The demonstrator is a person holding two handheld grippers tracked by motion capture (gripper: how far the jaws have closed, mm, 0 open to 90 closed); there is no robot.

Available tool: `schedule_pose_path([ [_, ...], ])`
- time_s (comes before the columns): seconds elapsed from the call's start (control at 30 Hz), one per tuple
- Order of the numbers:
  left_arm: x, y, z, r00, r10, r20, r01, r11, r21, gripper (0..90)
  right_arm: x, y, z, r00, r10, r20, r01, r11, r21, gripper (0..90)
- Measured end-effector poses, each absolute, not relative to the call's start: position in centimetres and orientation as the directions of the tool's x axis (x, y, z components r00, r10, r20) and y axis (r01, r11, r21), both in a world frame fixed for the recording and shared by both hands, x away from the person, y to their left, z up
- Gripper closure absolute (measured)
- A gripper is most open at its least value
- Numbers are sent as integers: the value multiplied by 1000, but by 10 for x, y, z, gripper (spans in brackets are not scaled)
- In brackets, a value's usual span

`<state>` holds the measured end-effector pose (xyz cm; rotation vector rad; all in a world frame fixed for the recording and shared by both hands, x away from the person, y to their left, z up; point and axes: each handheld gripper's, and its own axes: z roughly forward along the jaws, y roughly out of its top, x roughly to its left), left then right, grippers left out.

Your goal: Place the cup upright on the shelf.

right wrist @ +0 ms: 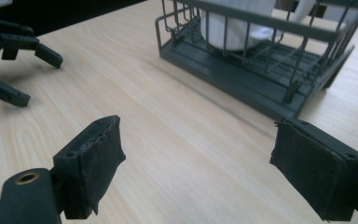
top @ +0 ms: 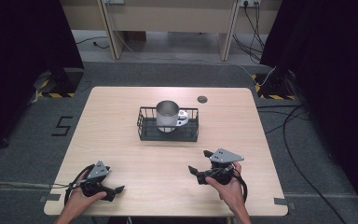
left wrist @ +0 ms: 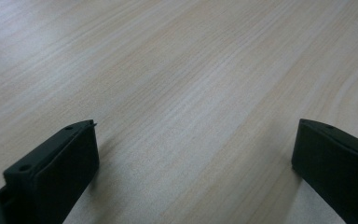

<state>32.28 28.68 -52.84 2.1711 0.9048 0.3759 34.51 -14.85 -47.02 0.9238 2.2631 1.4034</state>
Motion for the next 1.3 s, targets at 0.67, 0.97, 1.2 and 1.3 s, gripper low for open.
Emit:
schedule_pose_path([
  [0.67,323,287,-528,708,707,-13,488,-476,731,0,322,-167,-501,-698,710,91,421,305,854,156],
  [0.97,323,287,-529,707,707,-12,487,-475,733,0,315,-170,-504,-689,718,97,434,302,849,156],
  [1.2,323,287,-528,708,707,-13,489,-476,731,0,308,-171,-509,-684,724,89,447,320,835,155],
  [1.3,323,287,-529,707,707,-12,487,-475,733,0,306,-173,-510,-681,727,89,451,320,833,155],
])
